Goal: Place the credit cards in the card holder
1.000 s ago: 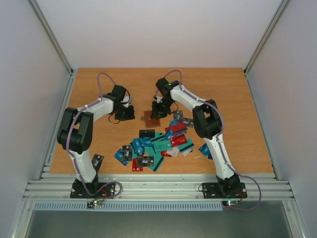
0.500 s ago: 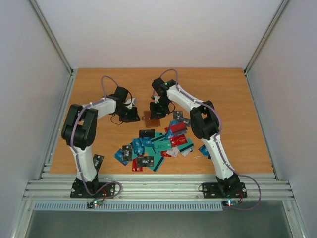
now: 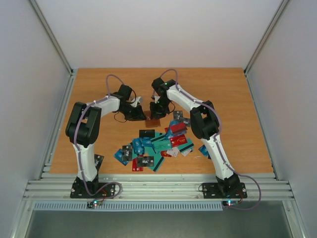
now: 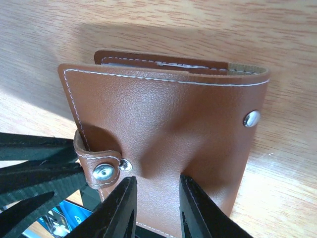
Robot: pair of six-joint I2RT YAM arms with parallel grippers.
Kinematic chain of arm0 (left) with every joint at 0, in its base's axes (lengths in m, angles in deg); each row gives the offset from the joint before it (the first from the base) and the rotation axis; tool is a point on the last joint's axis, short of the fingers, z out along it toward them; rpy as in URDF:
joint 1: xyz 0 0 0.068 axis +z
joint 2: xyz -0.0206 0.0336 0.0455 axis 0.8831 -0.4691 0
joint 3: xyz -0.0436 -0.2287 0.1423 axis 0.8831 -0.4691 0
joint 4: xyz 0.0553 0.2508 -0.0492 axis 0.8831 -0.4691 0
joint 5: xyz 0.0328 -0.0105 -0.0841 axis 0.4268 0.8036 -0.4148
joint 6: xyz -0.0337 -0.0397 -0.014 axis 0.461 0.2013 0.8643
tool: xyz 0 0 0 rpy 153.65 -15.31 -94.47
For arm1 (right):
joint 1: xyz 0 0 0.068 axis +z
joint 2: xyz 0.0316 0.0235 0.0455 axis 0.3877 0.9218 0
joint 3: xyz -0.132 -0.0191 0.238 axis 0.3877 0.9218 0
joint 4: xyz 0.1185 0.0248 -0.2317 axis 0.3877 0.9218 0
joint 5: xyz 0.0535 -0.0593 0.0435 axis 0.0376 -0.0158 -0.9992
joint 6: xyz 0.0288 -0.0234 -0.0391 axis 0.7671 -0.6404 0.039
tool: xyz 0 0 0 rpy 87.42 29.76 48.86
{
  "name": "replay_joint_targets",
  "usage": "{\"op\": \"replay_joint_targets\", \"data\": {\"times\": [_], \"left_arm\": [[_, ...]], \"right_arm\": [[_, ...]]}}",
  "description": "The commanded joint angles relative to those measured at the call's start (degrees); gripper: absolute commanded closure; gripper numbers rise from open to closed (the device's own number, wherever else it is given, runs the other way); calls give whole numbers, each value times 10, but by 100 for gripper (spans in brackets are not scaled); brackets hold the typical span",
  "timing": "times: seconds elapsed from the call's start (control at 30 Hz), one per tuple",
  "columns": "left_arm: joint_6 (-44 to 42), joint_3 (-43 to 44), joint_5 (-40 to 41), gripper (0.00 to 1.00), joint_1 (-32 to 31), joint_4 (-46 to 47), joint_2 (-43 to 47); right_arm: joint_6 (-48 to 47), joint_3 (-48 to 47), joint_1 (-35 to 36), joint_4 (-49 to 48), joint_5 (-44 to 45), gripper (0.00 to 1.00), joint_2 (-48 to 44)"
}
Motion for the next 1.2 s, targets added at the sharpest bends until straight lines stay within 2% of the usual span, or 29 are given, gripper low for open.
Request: {"op": "replay_joint_targets", "data": {"times": [0.0, 0.23, 0.53, 0.83, 1.17], "left_arm": [[-37, 30, -5, 84, -8, -22, 3], [-46, 33, -4, 84, -4, -42, 39], [-43, 42, -27, 96, -4, -29, 3], [-29, 64, -38, 100, -5, -19, -45], [2, 40, -89, 100, -3, 47, -56]], "right_arm": [[12, 19, -2, 35, 47, 74, 56], [15, 22, -5, 30, 37, 74, 53], [19, 23, -6, 26, 28, 75, 54], [21, 21, -7, 24, 22, 75, 59], [19, 19, -11, 23, 10, 75, 66]]}}
